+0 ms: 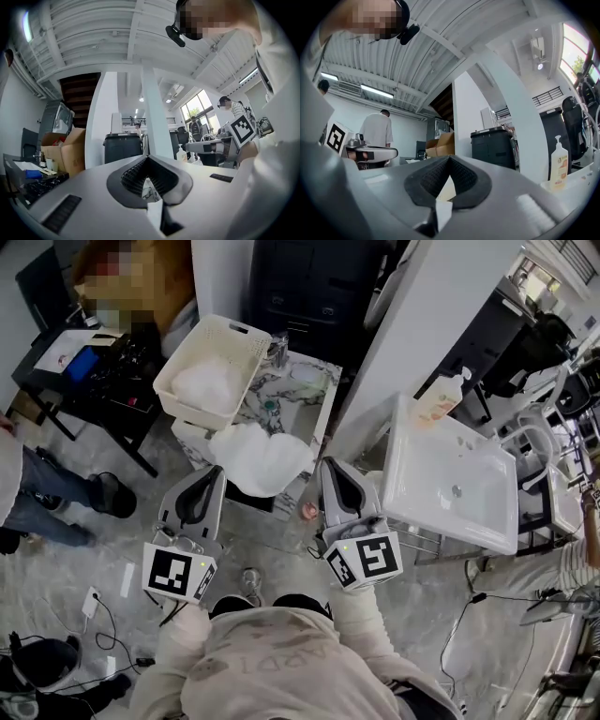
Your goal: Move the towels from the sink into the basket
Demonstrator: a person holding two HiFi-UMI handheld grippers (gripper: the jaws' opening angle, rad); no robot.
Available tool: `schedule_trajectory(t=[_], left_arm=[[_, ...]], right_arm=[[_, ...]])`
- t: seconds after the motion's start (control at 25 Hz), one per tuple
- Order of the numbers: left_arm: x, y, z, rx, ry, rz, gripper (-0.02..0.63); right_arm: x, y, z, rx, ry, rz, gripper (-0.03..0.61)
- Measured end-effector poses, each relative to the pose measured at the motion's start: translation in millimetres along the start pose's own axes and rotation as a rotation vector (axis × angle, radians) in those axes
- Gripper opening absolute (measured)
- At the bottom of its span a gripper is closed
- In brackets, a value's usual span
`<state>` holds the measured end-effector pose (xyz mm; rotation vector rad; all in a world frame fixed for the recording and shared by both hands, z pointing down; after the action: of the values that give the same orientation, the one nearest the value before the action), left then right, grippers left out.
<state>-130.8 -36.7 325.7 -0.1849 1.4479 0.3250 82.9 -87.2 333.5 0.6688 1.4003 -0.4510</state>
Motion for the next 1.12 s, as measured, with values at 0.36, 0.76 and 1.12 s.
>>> schedule_trajectory(t=[0.36,0.76,1.12], left_arm=[[-36.6,-42.3,-42.5,-0.115,0.039,-0.083,0.006],[-116.9,-81.1,-60.1,-0.242,0.071,-0.302,0.086],[-181.2,-116.9,-60.1,-0.309,0.059,-0.487,0.186]], right_arm=[[-15.6,-40.7,-0.4,-0.076,0.017,-0.023,0.011],[-44.1,-63.7,2.5,-0.156,0.002,-0.09,0.011],[-59.7,-60.5,10.3,-0.21,0.004,-0.133,0.011]])
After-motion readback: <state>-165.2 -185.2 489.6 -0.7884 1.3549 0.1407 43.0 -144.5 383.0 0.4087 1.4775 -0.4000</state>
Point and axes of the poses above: the fingertips, and each gripper's own axes: y backward along the fingers, z to its right, x out of its top, the point moved 6 cm from there along y, backward along the fingers, and after that the axes turned 4 degrees about x, right-handed, at the moved point
